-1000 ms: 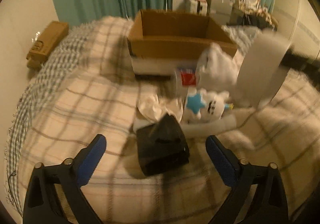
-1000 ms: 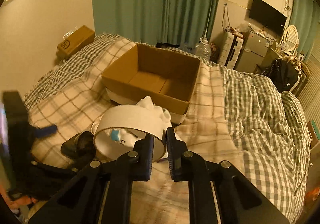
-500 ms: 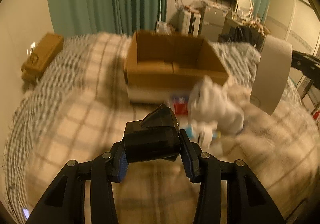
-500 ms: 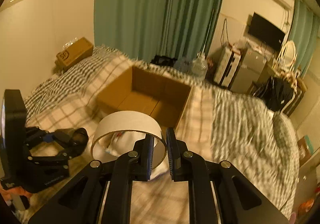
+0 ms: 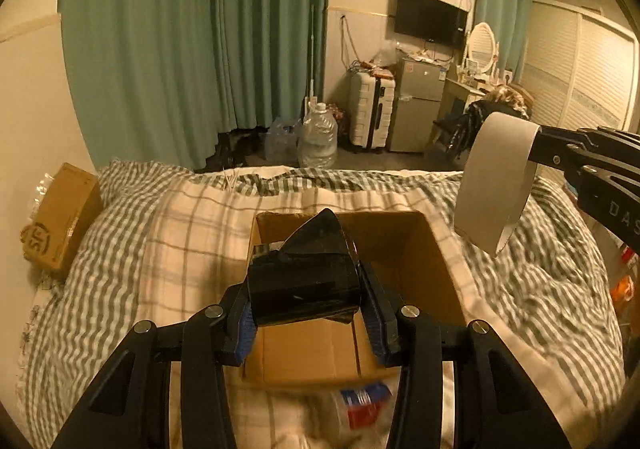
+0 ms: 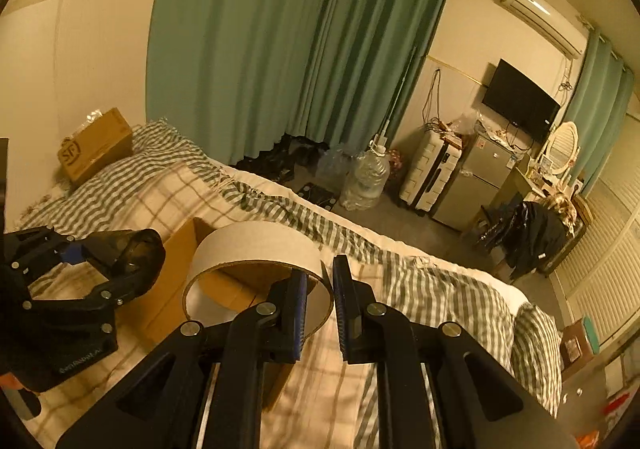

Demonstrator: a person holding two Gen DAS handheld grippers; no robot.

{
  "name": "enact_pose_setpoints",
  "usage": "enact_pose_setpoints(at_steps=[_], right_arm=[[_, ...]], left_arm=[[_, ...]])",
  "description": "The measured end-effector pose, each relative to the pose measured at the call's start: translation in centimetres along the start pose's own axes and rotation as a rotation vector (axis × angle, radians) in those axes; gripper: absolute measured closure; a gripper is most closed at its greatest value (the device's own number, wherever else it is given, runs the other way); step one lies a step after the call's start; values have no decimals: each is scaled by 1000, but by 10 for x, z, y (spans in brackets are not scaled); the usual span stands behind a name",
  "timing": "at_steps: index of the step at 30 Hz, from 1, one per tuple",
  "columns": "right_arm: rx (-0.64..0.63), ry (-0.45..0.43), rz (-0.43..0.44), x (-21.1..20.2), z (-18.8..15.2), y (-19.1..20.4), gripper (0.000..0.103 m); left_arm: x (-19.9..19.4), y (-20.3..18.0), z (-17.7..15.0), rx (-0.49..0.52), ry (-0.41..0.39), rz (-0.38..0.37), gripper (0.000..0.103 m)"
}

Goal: Organize objects
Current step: 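Drop the tape roll into the box with the right gripper while the left drops the black pouch in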

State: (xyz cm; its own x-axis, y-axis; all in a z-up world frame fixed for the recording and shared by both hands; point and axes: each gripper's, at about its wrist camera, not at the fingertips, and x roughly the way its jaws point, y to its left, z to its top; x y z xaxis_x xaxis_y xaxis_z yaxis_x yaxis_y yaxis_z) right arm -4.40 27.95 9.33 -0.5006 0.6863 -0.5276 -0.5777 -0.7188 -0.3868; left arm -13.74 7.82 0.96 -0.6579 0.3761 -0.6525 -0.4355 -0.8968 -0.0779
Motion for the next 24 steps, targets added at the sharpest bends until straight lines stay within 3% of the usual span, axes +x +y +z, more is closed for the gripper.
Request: enact_pose_setpoints(at_steps=[9,14,15,16,17,18,20,24], right_arm=[[55,132,108,95,-37,4,91],[57,189,175,116,-57,6,89],[55,191,180,115,-59,8,80],[54,189,181,113,-61,7,70],[56,181,177,110,-61,6,46],[63,168,172,105,-61,6,27],[80,142,171,94,-59,2,24],[105,110,154,69,-59,-5,20]], left_arm=[[71,7,-25,25,80,42,58],[84,8,-32,10,113,30,53],[83,7,-32,9,119,22,50],[81,6,-32,9,120,23,40],[79,4,-32,11,114,32,29],[74,3,-32,13,101,46,24],[64,2,-32,12,79,54,17],[42,2,-31,-13,60,63,12]])
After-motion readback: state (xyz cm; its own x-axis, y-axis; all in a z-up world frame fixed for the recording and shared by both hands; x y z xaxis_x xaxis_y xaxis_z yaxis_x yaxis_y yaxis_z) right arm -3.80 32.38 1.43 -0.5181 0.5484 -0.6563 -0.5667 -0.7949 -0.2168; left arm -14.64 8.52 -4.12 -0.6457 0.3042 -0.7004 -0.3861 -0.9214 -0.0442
